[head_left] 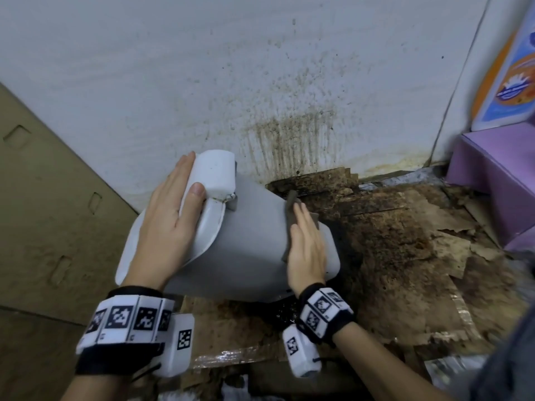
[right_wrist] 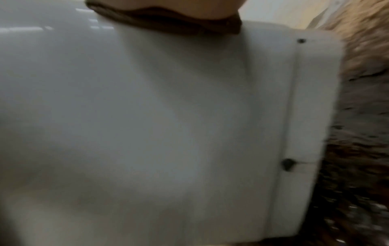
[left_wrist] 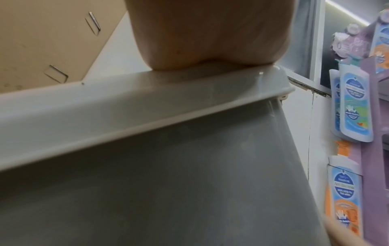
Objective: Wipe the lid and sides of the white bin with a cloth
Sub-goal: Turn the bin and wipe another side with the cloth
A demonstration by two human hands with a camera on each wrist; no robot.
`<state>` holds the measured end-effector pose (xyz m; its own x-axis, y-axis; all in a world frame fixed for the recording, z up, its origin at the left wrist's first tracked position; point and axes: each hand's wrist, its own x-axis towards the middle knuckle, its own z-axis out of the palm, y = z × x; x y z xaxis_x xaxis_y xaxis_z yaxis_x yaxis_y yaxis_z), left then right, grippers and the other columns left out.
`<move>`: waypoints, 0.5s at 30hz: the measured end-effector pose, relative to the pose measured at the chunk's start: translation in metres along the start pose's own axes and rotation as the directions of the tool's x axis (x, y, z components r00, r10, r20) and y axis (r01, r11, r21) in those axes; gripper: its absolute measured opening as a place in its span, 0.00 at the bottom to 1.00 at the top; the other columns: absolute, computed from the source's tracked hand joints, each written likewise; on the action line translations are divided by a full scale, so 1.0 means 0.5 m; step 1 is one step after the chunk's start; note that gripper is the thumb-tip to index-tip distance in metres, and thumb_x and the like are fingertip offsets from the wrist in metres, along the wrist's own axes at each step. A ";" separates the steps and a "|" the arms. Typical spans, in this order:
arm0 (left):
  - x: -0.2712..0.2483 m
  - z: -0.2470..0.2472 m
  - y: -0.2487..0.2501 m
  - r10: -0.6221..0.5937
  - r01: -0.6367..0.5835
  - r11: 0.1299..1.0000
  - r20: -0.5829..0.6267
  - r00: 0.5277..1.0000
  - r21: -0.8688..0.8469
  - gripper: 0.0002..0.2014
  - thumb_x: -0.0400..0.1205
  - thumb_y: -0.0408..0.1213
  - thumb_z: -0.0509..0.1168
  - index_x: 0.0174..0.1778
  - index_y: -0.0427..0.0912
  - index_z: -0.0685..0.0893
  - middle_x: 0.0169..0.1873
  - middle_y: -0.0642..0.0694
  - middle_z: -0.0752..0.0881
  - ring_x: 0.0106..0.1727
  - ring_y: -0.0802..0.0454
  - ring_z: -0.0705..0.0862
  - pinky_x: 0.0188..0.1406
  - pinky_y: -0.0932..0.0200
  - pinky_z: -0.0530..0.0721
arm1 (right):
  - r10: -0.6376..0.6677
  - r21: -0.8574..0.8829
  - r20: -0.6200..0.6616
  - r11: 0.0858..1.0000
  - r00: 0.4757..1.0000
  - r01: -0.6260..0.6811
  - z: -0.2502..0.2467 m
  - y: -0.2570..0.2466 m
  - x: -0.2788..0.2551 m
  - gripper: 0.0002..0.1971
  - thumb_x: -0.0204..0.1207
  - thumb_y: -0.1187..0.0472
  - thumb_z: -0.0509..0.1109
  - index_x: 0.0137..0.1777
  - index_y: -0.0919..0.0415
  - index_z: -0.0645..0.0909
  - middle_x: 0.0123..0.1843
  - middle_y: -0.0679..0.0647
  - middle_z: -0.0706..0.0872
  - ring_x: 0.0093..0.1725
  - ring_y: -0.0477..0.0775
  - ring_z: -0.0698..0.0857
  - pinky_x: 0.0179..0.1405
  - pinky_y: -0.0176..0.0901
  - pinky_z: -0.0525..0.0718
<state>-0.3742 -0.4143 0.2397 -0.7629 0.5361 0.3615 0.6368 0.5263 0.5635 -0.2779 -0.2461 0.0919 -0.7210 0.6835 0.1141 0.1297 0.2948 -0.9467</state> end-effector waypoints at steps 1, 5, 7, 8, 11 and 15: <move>0.002 0.002 0.000 0.008 -0.008 1.000 -0.002 1.000 0.006 0.36 0.86 0.64 0.43 0.90 0.53 0.60 0.88 0.56 0.63 0.87 0.58 0.61 0.82 0.63 0.56 | -0.031 0.004 0.009 1.000 0.999 0.030 0.005 -0.024 -0.003 0.33 0.82 0.42 0.39 0.87 0.45 0.60 0.89 0.42 0.60 0.87 0.38 0.56 0.88 0.50 0.52; 0.005 0.004 -0.003 0.034 -0.034 0.999 -0.005 0.999 0.017 0.36 0.87 0.63 0.43 0.90 0.49 0.61 0.88 0.51 0.64 0.87 0.53 0.63 0.86 0.52 0.59 | -0.217 0.063 0.068 0.975 0.974 0.213 0.031 -0.130 -0.012 0.32 0.84 0.44 0.41 0.88 0.48 0.60 0.90 0.43 0.58 0.88 0.37 0.54 0.87 0.43 0.51; 0.004 0.002 -0.008 0.034 -0.034 0.999 -0.009 0.999 0.006 0.36 0.88 0.62 0.43 0.90 0.48 0.61 0.88 0.50 0.65 0.87 0.52 0.64 0.86 0.47 0.61 | -0.294 0.079 0.133 0.955 0.947 0.285 0.034 -0.164 -0.012 0.30 0.87 0.48 0.44 0.88 0.51 0.59 0.90 0.45 0.57 0.88 0.38 0.52 0.86 0.38 0.49; 0.004 0.000 -0.011 0.026 -0.026 1.000 -0.012 1.000 0.001 0.36 0.88 0.62 0.43 0.90 0.49 0.61 0.88 0.51 0.65 0.87 0.53 0.63 0.86 0.48 0.60 | -0.326 0.075 0.159 0.945 0.932 0.318 0.032 -0.169 -0.010 0.29 0.88 0.50 0.45 0.88 0.52 0.59 0.90 0.46 0.57 0.88 0.39 0.53 0.85 0.37 0.49; 0.003 -0.004 -0.013 0.023 -0.024 1.000 -0.010 1.000 -0.020 0.35 0.87 0.62 0.44 0.89 0.49 0.61 0.88 0.52 0.64 0.87 0.56 0.62 0.87 0.50 0.59 | -0.446 -0.023 0.162 0.890 0.881 0.455 0.020 -0.143 0.001 0.27 0.90 0.51 0.48 0.88 0.54 0.60 0.90 0.49 0.59 0.88 0.43 0.58 0.85 0.41 0.57; 0.004 -0.001 -0.010 0.023 -0.023 1.000 0.015 1.000 -0.017 0.35 0.87 0.63 0.44 0.89 0.51 0.60 0.88 0.53 0.63 0.88 0.57 0.61 0.88 0.50 0.58 | -0.468 -0.067 0.064 0.879 0.881 0.472 0.000 -0.048 0.008 0.27 0.89 0.50 0.48 0.87 0.54 0.65 0.88 0.48 0.65 0.86 0.45 0.64 0.83 0.46 0.65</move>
<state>-0.3791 -0.4161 0.2382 -0.7459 0.5583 0.3632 0.6523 0.5024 0.5675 -0.2838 -0.2502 0.1152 -0.7398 0.4216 0.5244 -0.1807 0.6263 -0.7584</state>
